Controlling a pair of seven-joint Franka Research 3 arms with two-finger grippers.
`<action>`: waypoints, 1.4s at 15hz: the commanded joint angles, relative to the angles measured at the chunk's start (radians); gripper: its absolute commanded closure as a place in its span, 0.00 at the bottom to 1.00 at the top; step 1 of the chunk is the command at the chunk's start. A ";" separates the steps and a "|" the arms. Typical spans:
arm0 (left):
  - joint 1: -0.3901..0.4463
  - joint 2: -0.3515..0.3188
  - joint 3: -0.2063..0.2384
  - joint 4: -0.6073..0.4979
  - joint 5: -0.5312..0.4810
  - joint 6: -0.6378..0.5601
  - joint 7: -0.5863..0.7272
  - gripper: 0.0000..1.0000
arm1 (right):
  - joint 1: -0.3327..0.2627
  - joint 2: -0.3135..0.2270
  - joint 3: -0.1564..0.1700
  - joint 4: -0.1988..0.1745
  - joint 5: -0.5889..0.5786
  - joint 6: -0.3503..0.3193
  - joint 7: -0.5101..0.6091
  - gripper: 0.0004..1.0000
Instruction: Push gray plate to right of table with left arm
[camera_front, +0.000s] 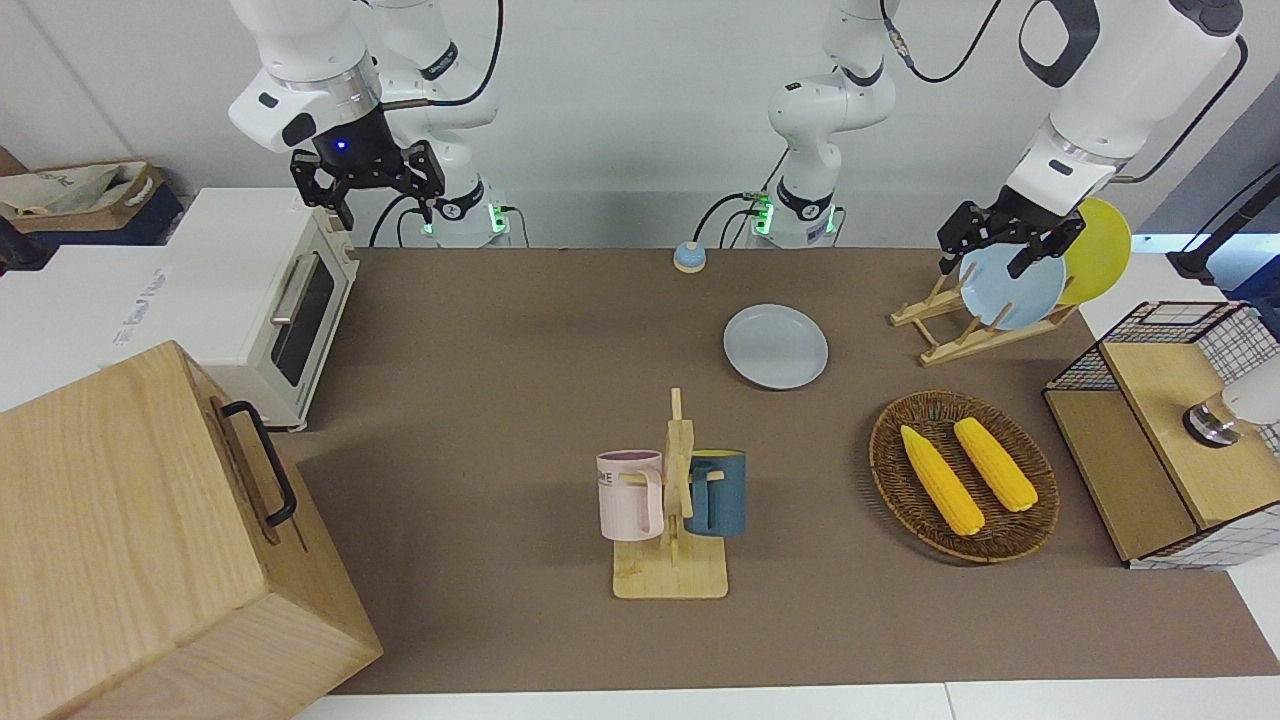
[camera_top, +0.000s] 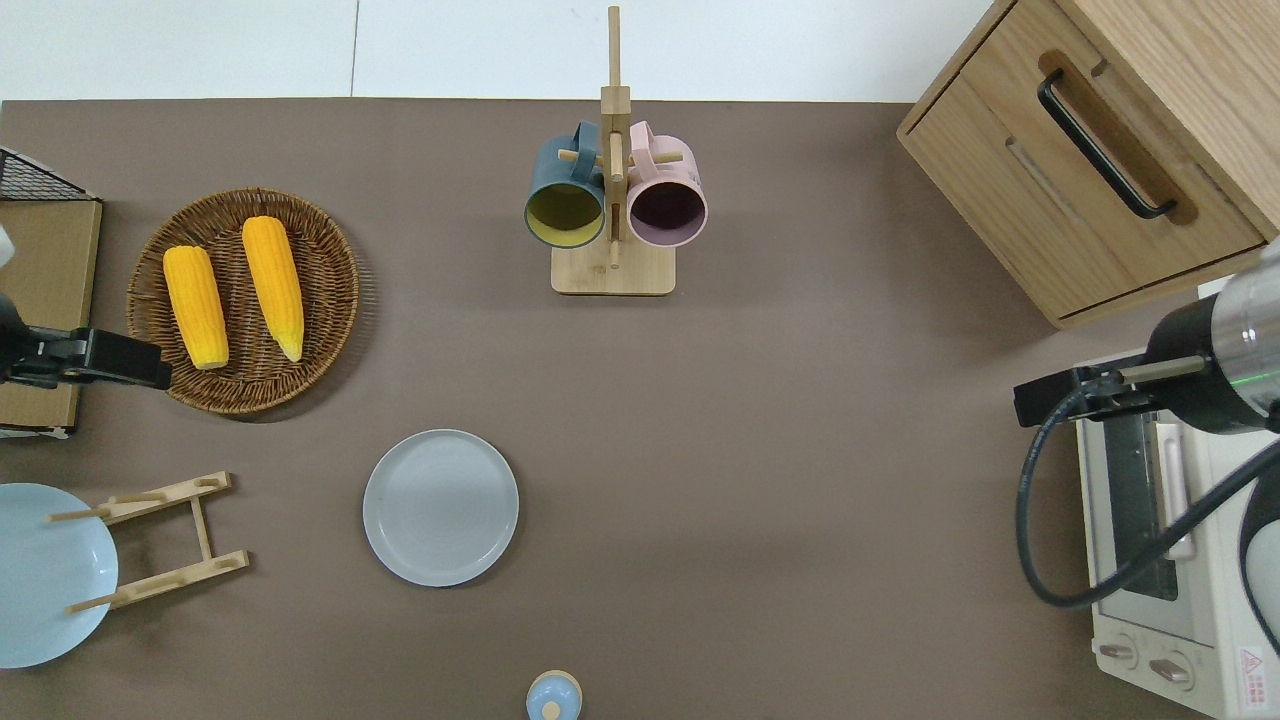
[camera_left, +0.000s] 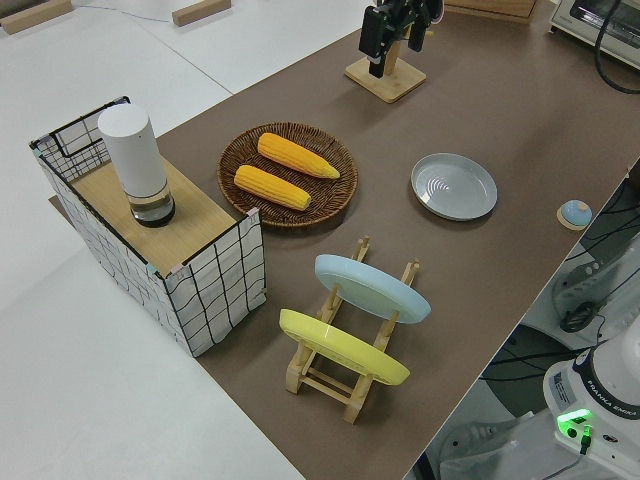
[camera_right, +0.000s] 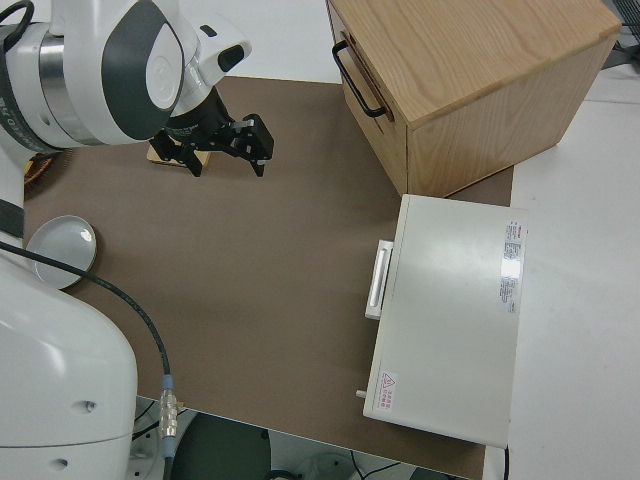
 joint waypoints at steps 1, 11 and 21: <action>0.009 -0.012 -0.006 0.009 -0.015 -0.021 -0.013 0.01 | -0.011 -0.008 0.006 0.001 0.008 -0.012 -0.003 0.02; 0.019 -0.006 -0.001 -0.020 -0.012 -0.060 -0.014 0.01 | -0.011 -0.008 0.004 -0.001 0.008 -0.012 -0.003 0.02; -0.012 -0.049 -0.027 -0.153 -0.050 0.034 -0.005 0.01 | -0.011 -0.008 0.006 0.001 0.008 -0.012 -0.003 0.02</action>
